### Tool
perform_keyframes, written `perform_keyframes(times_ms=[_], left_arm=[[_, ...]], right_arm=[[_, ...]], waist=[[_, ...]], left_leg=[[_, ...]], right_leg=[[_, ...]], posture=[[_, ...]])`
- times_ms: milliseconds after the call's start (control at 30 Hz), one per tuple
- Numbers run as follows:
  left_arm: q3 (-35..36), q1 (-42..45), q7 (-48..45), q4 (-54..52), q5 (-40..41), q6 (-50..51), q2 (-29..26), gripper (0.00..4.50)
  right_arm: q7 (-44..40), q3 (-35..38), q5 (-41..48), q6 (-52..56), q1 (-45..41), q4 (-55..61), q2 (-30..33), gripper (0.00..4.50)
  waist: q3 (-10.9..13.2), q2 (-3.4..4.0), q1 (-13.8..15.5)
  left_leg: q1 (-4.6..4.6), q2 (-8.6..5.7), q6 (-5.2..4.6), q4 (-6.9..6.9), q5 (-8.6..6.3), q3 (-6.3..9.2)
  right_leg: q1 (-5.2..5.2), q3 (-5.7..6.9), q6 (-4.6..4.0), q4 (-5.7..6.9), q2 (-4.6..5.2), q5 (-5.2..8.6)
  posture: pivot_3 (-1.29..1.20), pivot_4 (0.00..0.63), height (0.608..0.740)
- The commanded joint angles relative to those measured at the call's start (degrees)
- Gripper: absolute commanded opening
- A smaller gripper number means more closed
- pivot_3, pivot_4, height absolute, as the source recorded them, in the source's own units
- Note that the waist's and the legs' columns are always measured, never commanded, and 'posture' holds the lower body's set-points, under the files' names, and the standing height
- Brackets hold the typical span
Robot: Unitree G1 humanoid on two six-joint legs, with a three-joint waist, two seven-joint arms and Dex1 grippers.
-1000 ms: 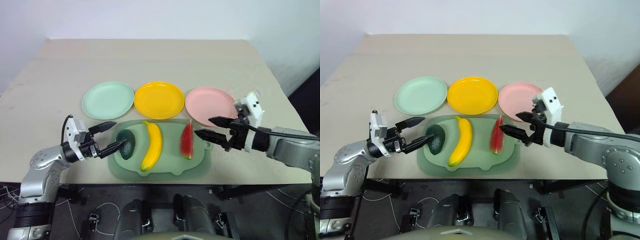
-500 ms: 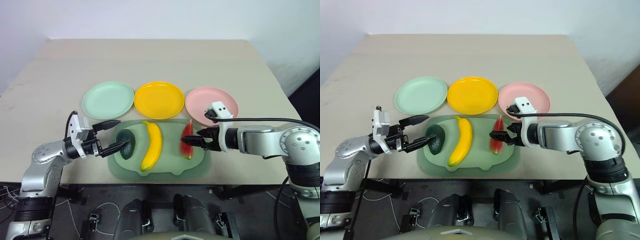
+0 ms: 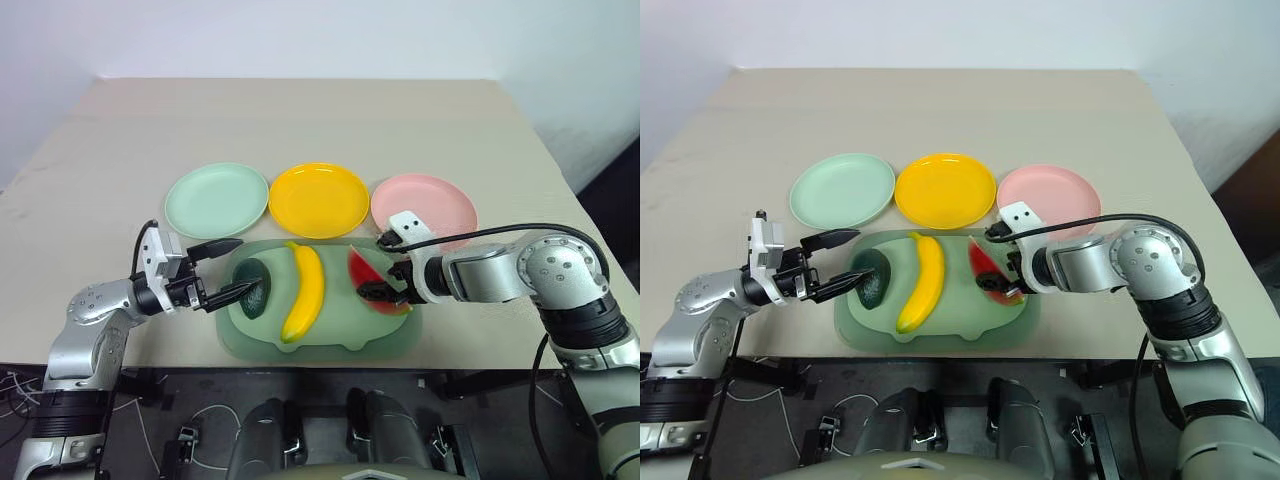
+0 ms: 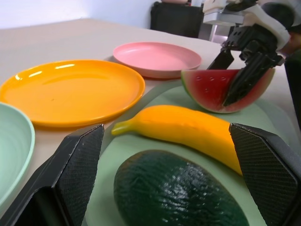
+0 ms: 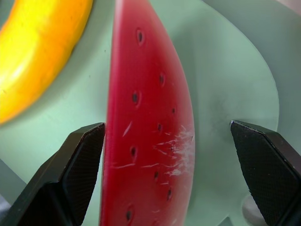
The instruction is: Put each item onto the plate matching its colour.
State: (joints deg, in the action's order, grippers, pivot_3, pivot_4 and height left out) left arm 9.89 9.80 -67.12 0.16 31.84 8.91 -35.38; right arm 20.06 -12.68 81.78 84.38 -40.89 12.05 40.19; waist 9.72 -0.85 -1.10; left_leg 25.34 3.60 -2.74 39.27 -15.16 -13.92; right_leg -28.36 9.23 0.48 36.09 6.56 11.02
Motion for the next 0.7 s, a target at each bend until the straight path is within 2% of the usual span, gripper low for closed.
perform_keyframes(times_ms=[33, 100, 267, 400, 533, 633, 700], left_arm=[[0.6, 0.5, 0.2, -0.5, -0.1, -1.6, 0.2, 4.49], [0.7, 0.4, 0.4, -0.5, -0.2, -1.9, 0.3, 4.50], [1.0, -0.2, 0.6, -0.7, -0.2, -2.0, 0.1, 4.50], [1.4, -0.9, 1.0, -1.4, 0.0, -1.9, -0.2, 4.50], [1.9, -1.6, 1.5, -2.2, 0.3, -1.7, -0.5, 4.50], [2.2, -1.8, 1.9, -2.7, 0.5, -1.5, -0.7, 4.50], [2.5, -1.8, 2.4, -3.1, 0.7, -1.3, -0.8, 4.50]], right_arm=[[-3.5, -1.1, -5.5, 2.1, -0.3, 1.3, -0.7, 4.31], [-5.9, -2.0, -8.7, 2.7, -0.1, 2.3, -0.9, 3.91], [-12.4, -3.3, -14.7, 4.0, 0.3, 5.3, -1.4, 2.38], [-17.0, -2.5, -18.2, 4.8, 0.2, 7.3, -1.7, 2.35], [-23.5, 3.8, -17.1, 3.5, -1.5, 10.0, -0.7, 2.35], [-26.7, 9.7, -17.1, 1.6, -4.5, 8.2, -0.7, 2.35], [-28.5, 11.2, -22.1, -1.7, -8.4, 2.9, 0.6, 2.35]], waist=[[0.0, -0.01, 0.0], [0.0, -0.01, 0.0], [0.0, -0.02, 0.0], [0.0, -0.01, 0.0], [0.0, 0.01, 0.0], [0.0, 0.02, 0.1], [0.0, 0.02, 0.0]], left_leg=[[0.00, 0.00, 0.00, 0.00, 0.00, 0.00], [-0.01, 0.00, 0.00, 0.00, 0.00, 0.00], [-0.02, 0.00, 0.00, 0.00, 0.00, 0.00], [-0.01, 0.01, 0.00, 0.00, 0.00, 0.00], [0.03, 0.01, 0.00, -0.01, 0.00, -0.01], [0.06, 0.01, 0.00, -0.01, 0.00, -0.03], [0.06, 0.01, 0.00, 0.00, 0.00, -0.04]], right_leg=[[0.00, 0.00, 0.00, 0.00, 0.00, 0.00], [0.02, 0.00, 0.00, 0.00, 0.01, 0.00], [0.00, 0.00, 0.00, 0.00, 0.00, 0.01], [-0.01, 0.00, -0.01, 0.00, 0.00, 0.01], [-0.07, 0.00, -0.02, 0.00, 0.00, 0.01], [-0.10, 0.00, -0.02, 0.00, 0.00, 0.01], [-0.10, 0.00, -0.02, 0.00, 0.01, 0.01]], posture=[[0.00, 0.150, 0.696], [0.00, 0.150, 0.696], [0.00, 0.150, 0.696], [0.00, 0.150, 0.696], [0.00, 0.150, 0.696], [0.00, 0.150, 0.696], [0.00, 0.150, 0.696]])
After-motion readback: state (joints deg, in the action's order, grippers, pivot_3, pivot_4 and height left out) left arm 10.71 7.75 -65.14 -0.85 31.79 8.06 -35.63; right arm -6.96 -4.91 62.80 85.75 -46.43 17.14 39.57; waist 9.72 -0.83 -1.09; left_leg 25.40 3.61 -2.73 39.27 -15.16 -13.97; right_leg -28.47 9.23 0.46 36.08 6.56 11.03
